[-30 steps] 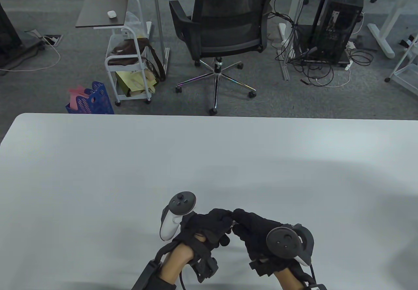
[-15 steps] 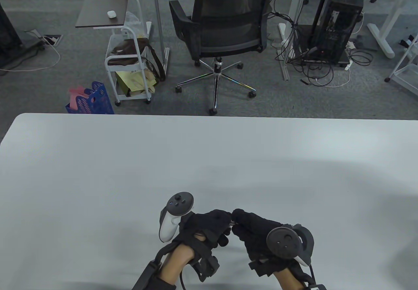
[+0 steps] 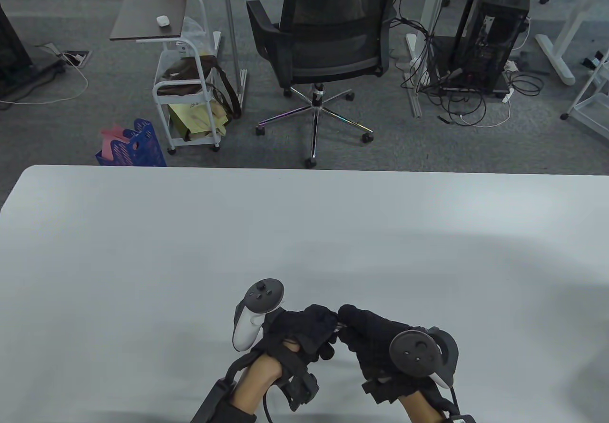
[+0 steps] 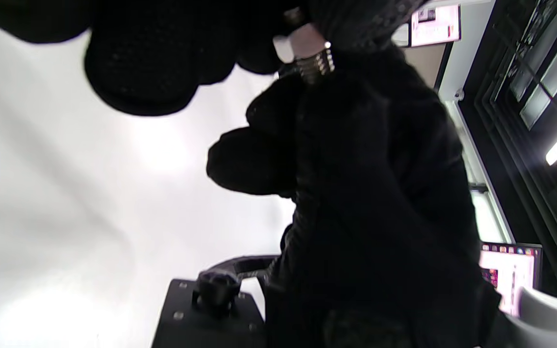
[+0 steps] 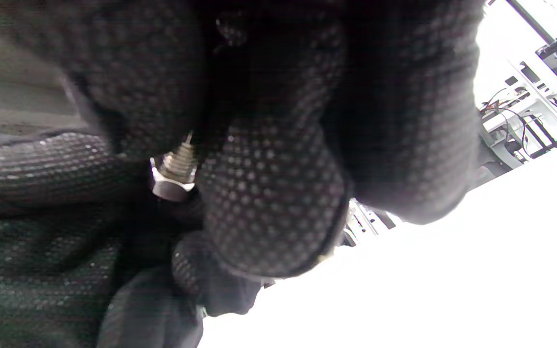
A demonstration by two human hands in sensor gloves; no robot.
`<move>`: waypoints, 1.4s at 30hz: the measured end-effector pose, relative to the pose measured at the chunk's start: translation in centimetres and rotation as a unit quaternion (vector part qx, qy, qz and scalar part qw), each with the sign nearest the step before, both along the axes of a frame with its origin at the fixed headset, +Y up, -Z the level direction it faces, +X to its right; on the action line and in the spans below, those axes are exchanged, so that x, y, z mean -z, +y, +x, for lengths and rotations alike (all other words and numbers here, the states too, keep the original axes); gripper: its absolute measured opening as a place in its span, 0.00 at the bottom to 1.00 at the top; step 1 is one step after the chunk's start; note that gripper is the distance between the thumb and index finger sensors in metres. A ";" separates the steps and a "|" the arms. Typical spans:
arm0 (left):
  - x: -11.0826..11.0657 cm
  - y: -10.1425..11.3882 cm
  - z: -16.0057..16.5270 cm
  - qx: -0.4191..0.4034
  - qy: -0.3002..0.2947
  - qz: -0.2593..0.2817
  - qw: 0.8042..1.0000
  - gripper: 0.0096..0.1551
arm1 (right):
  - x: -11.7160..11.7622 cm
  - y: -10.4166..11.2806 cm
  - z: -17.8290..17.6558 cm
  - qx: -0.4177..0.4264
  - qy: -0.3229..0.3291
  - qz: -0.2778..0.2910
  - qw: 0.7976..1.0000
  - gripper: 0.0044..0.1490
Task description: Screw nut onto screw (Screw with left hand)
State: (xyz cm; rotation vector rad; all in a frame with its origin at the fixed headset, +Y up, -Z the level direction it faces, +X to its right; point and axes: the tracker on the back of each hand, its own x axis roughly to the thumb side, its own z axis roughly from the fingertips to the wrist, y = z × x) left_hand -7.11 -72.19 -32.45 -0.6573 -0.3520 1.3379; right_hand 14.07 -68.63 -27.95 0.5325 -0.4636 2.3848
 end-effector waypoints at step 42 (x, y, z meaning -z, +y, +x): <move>0.1 0.3 -0.5 0.011 0.048 0.026 0.998 0.34 | 0.0 -0.5 -1.5 -0.034 -0.031 0.013 0.999 0.31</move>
